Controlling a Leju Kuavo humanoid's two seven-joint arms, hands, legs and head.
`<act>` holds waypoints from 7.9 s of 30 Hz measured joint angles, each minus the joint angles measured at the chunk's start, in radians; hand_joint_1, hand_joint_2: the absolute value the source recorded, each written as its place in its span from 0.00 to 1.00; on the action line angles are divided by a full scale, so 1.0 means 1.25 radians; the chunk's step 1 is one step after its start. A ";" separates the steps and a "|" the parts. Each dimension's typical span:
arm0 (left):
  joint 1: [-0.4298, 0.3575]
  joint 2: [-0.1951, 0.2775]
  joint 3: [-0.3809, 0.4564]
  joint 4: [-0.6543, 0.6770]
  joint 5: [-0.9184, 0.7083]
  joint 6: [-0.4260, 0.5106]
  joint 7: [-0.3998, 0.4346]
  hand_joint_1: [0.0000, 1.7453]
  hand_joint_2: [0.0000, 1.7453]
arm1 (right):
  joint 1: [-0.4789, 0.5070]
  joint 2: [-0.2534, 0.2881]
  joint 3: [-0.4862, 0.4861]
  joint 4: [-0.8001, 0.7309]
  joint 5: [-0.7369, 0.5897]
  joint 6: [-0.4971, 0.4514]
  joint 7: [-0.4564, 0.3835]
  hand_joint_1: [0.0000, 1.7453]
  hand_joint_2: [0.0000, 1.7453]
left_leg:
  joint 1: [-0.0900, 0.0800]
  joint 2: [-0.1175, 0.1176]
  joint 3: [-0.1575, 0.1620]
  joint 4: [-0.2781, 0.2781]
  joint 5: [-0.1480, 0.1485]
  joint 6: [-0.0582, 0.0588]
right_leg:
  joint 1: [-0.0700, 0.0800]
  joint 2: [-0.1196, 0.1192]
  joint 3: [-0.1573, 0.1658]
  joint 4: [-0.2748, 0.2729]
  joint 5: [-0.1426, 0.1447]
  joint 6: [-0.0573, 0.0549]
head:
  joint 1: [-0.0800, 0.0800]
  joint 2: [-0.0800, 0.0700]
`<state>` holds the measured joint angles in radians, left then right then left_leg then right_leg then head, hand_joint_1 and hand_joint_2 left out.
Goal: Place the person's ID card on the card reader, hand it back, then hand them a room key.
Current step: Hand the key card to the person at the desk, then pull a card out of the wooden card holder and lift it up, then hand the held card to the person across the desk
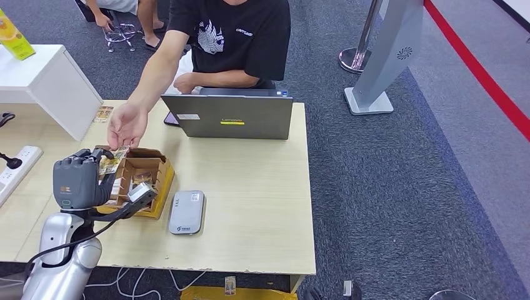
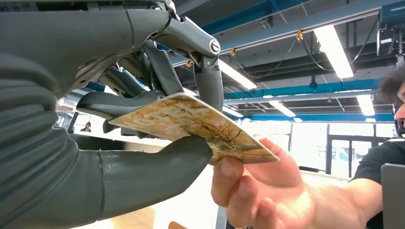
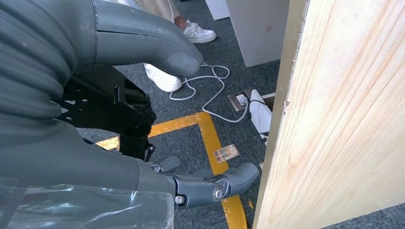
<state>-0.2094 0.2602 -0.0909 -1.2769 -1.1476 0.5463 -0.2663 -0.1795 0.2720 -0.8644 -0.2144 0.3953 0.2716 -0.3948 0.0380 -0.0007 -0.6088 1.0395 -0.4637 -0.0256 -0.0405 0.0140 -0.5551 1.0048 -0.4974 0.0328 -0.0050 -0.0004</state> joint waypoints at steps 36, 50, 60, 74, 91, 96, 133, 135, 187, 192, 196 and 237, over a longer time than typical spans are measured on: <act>0.079 -0.020 -0.133 -0.058 -0.107 -0.148 -0.001 0.00 1.00 | 0.002 0.000 0.006 0.000 -0.024 0.011 -0.003 0.00 1.00 | 0.000 0.000 0.000 0.000 0.000 0.000 | 0.000 0.000 0.000 0.000 0.000 0.000 | 0.000 0.000; 0.059 0.025 -0.185 -0.003 -0.098 -0.268 0.040 0.00 1.00 | 0.002 0.000 0.007 0.000 -0.028 0.012 -0.003 0.00 1.00 | 0.000 0.000 0.000 0.000 0.000 0.000 | 0.000 0.000 0.000 0.000 0.000 0.000 | 0.000 0.000; 0.055 0.048 -0.192 0.008 -0.074 -0.303 0.055 0.00 1.00 | 0.002 0.000 0.008 0.000 -0.031 0.012 -0.003 0.00 1.00 | 0.000 0.000 0.000 0.000 0.000 0.000 | 0.000 0.000 0.000 0.000 0.000 0.000 | 0.000 0.000; 0.152 0.184 -0.131 -0.127 0.017 -0.354 0.051 0.00 1.00 | 0.015 -0.004 0.008 0.000 -0.053 0.018 -0.016 0.00 1.00 | 0.001 0.000 -0.001 0.000 0.000 0.000 | 0.001 0.000 0.000 0.000 0.000 0.000 | 0.000 0.000; 0.242 0.214 -0.059 -0.177 0.018 -0.341 0.050 0.00 1.00 | 0.020 -0.005 0.008 0.000 -0.052 0.024 -0.011 0.00 1.00 | 0.001 0.000 0.000 0.000 0.000 0.000 | 0.001 -0.001 0.000 0.000 0.000 0.000 | 0.000 0.000; 0.226 0.187 -0.059 -0.133 -0.019 -0.281 0.041 0.00 1.00 | 0.019 -0.005 0.012 0.000 -0.048 0.023 -0.007 0.00 1.00 | 0.001 -0.001 0.000 0.000 0.000 0.000 | 0.001 -0.001 0.000 0.000 0.000 0.000 | 0.000 0.000; 0.152 0.090 -0.034 0.051 -0.054 -0.142 -0.004 0.99 1.00 | 0.017 -0.005 0.032 0.000 -0.040 0.012 0.006 0.00 1.00 | 0.001 -0.001 0.000 0.000 0.000 0.000 | 0.001 -0.001 0.000 0.000 0.000 0.000 | 0.000 0.000; 0.152 0.090 -0.034 0.055 -0.057 -0.134 -0.007 1.00 1.00 | 0.017 -0.005 0.033 0.000 -0.040 0.012 0.007 0.00 1.00 | 0.001 -0.001 0.000 0.000 0.000 0.000 | 0.001 -0.001 0.000 0.000 0.000 0.000 | 0.000 0.000; 0.137 0.070 -0.014 0.072 -0.061 -0.066 -0.016 1.00 1.00 | 0.017 -0.005 0.033 0.000 -0.047 0.009 0.008 0.00 1.00 | 0.001 -0.001 0.000 0.000 0.000 0.000 | 0.001 -0.001 0.000 0.000 0.000 0.000 | 0.000 0.000; 0.141 0.065 0.003 0.021 0.038 -0.027 -0.031 1.00 1.00 | 0.018 -0.005 0.033 0.000 -0.059 0.011 0.005 0.00 1.00 | 0.001 0.000 -0.001 0.000 0.000 0.000 | 0.001 -0.001 -0.001 0.000 0.000 -0.001 | 0.000 0.000; 0.138 0.057 0.048 -0.093 0.076 -0.044 -0.015 1.00 1.00 | 0.020 -0.005 0.032 0.000 -0.065 0.011 0.003 0.00 1.00 | 0.001 -0.001 -0.001 0.000 0.000 0.000 | 0.001 -0.001 0.000 0.000 0.000 -0.001 | 0.001 0.000; 0.150 0.031 0.103 -0.167 0.074 -0.040 -0.031 1.00 1.00 | 0.020 -0.005 0.032 0.000 -0.067 0.011 0.003 0.00 1.00 | 0.001 0.000 -0.001 0.000 0.000 0.000 | 0.002 0.000 0.000 0.000 0.000 -0.001 | 0.001 0.000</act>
<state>-0.0217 0.2989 0.0373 -1.4853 -1.0548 0.4959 -0.3053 -0.1547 0.2659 -0.8244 -0.2148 0.3120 0.2853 -0.3906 0.0399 -0.0010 -0.6094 1.0393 -0.4633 -0.0262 -0.0386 0.0134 -0.5554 1.0048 -0.4971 0.0319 -0.0043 -0.0004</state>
